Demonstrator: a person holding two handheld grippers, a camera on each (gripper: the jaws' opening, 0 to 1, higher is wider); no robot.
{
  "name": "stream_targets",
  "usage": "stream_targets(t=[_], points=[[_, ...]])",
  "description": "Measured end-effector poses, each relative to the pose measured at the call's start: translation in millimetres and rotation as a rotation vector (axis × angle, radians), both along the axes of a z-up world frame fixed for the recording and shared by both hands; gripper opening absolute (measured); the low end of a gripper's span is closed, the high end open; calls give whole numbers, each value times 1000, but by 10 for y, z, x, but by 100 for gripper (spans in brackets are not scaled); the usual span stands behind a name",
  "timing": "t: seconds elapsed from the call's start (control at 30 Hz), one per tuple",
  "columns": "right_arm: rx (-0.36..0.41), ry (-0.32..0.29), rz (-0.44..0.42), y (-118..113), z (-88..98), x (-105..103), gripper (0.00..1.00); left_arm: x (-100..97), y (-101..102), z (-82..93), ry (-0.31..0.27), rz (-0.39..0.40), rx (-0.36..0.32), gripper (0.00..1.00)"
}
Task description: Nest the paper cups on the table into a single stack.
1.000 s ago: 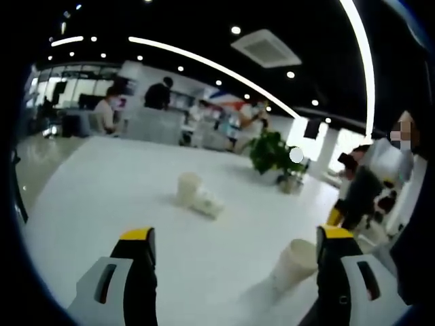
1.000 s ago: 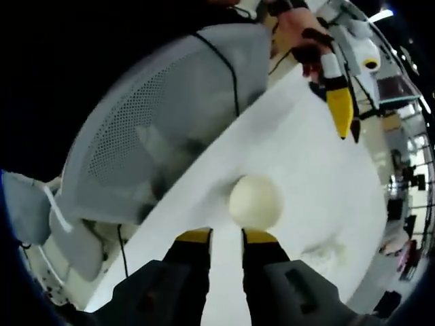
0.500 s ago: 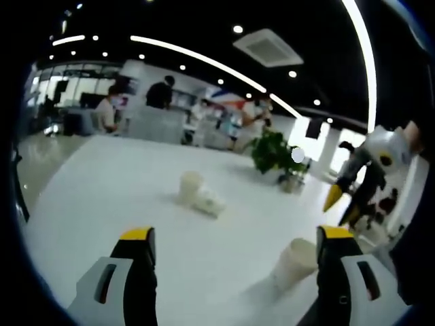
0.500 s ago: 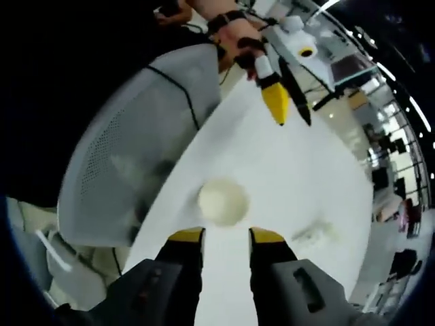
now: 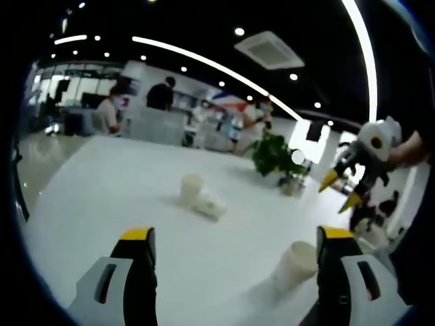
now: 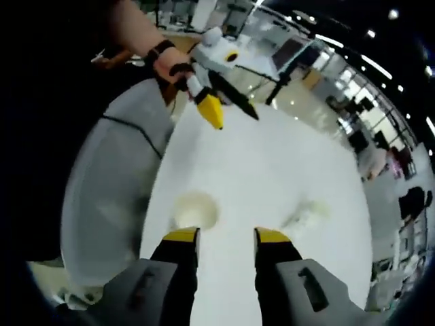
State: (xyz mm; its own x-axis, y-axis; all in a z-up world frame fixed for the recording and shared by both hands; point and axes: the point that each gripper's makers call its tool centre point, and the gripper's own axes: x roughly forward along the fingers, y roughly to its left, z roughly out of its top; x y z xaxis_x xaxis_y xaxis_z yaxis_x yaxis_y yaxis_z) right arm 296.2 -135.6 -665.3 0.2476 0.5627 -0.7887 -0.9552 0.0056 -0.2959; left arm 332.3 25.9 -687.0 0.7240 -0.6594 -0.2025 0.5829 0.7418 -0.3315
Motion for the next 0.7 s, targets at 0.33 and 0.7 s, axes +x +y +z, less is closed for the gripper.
stream_targets(t=[0.33,0.7], points=[[135,6,-145,-53,151,122,31,-12,8,0,2,-2,2,97],[309,42,-389,-289,225,317,36,-21,20,12,-3,4,16,97]])
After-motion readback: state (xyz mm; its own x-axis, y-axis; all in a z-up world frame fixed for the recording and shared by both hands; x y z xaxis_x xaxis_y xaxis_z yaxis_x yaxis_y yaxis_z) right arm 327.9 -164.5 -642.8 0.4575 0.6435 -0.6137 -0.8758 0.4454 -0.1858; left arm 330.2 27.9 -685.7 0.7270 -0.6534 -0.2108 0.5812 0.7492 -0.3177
